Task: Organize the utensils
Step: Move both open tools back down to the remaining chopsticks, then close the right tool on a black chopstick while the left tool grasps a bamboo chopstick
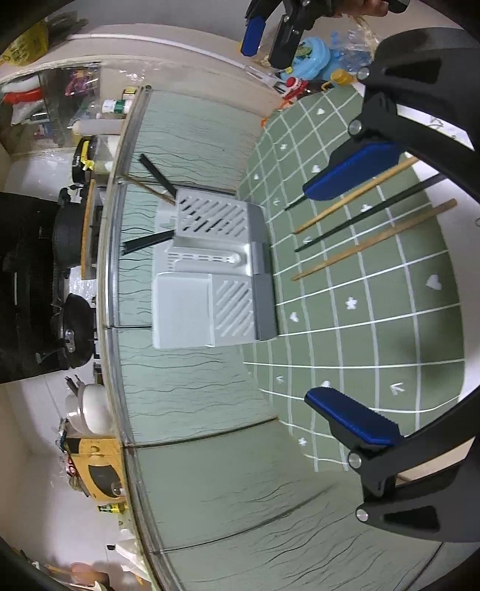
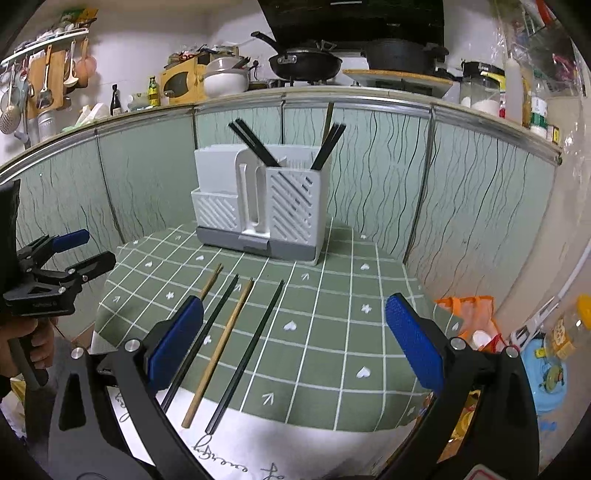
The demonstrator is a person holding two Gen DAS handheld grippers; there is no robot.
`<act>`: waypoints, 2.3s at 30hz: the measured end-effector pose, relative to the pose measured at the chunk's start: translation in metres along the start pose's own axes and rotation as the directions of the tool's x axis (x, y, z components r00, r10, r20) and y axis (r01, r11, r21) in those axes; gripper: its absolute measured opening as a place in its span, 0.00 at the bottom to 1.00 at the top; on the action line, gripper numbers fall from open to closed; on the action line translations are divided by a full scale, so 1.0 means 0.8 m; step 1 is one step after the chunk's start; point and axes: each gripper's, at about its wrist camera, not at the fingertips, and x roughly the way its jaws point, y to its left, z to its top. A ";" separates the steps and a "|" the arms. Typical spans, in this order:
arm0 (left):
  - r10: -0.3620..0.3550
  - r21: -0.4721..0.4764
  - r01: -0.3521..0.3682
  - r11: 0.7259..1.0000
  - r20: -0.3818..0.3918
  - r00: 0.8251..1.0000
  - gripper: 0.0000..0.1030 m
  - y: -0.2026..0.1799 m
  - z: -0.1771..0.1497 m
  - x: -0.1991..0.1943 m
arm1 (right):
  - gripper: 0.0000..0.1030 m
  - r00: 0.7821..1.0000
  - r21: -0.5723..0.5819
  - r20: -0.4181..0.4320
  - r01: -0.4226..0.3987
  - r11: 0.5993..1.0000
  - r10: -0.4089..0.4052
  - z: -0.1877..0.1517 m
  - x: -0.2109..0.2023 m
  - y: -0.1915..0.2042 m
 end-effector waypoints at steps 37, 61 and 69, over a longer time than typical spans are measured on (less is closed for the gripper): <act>0.062 -0.014 -0.065 0.998 -0.131 0.989 0.96 -0.029 -0.110 0.021 | 0.62 0.976 0.002 -0.216 -0.024 1.000 0.024 -0.122 0.070 0.049; 0.007 -0.007 -0.008 1.000 -0.190 0.982 0.76 -0.047 -0.114 0.038 | 0.06 0.971 0.096 -0.225 0.105 0.990 -0.081 -0.135 0.085 0.039; -0.008 0.014 0.012 1.000 -0.249 0.968 0.45 -0.066 -0.115 0.061 | 0.06 0.968 0.090 -0.231 0.120 0.989 -0.096 -0.139 0.079 0.033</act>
